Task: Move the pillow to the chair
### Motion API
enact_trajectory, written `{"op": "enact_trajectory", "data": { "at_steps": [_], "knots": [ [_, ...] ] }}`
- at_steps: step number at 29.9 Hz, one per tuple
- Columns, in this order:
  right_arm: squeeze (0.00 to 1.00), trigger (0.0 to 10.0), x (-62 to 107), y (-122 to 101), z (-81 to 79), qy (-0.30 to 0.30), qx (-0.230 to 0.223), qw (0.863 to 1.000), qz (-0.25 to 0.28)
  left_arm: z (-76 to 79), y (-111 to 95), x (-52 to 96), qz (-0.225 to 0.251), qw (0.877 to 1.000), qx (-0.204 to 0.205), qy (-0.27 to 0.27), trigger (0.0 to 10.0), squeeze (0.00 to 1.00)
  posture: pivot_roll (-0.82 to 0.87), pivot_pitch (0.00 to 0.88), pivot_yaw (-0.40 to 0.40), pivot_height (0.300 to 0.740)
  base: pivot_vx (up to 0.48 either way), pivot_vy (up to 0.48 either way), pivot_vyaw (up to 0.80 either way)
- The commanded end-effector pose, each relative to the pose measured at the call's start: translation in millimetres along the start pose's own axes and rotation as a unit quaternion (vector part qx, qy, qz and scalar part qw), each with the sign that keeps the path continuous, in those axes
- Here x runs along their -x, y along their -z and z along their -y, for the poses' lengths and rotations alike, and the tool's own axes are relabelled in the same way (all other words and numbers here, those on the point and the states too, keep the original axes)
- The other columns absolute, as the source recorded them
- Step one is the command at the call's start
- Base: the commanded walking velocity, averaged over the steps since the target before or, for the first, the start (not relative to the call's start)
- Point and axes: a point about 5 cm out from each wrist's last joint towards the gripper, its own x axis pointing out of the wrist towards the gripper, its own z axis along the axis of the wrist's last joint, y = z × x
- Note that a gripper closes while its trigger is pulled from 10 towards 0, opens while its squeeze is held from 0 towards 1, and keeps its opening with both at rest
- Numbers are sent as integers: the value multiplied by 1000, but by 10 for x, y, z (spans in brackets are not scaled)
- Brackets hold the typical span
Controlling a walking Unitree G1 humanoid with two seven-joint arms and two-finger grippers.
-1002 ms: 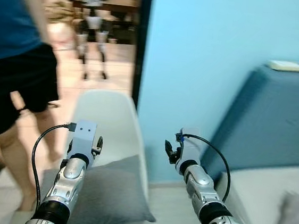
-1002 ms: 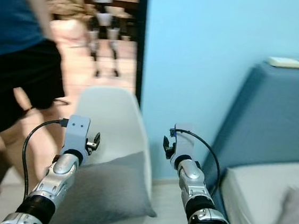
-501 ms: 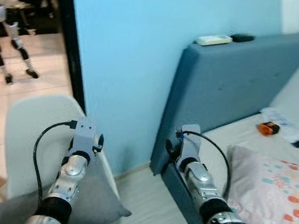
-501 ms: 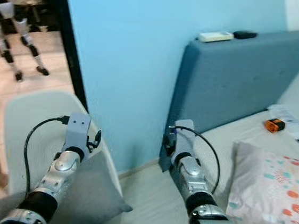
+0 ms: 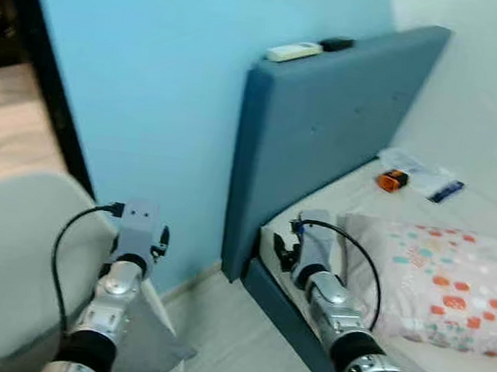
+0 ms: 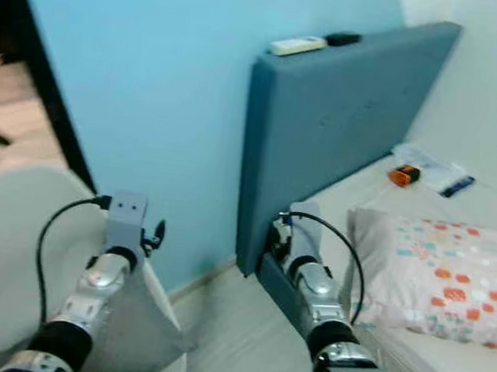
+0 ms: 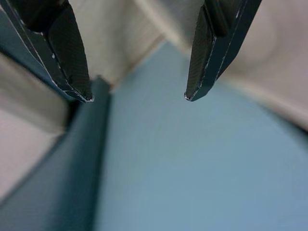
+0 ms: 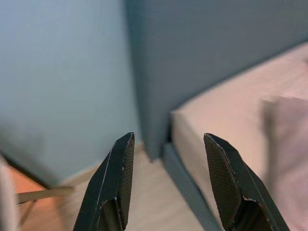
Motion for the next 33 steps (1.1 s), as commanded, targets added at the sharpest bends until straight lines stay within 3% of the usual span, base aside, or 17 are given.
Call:
{"op": "enact_trajectory", "data": {
  "at_steps": [1,9,16,33],
  "knots": [
    [0,10000,18,63,-4,2,-3,1000,-13,52,61,13,-14,1000,5,13,10000,0,-8,0,-49,740,0,0,-800],
    [0,10000,80,182,-19,6,-3,1000,-19,130,155,73,-21,999,-8,43,10000,0,-8,0,-56,740,0,0,-800],
    [0,10000,108,231,-29,7,-5,1000,-22,93,211,97,-28,999,-13,42,10000,0,-9,0,-54,740,0,0,-800],
    [0,10000,118,251,-55,7,-8,1000,-25,130,214,122,-31,998,-2,58,10000,0,-2,0,-49,740,0,0,-800]
  ]
}}
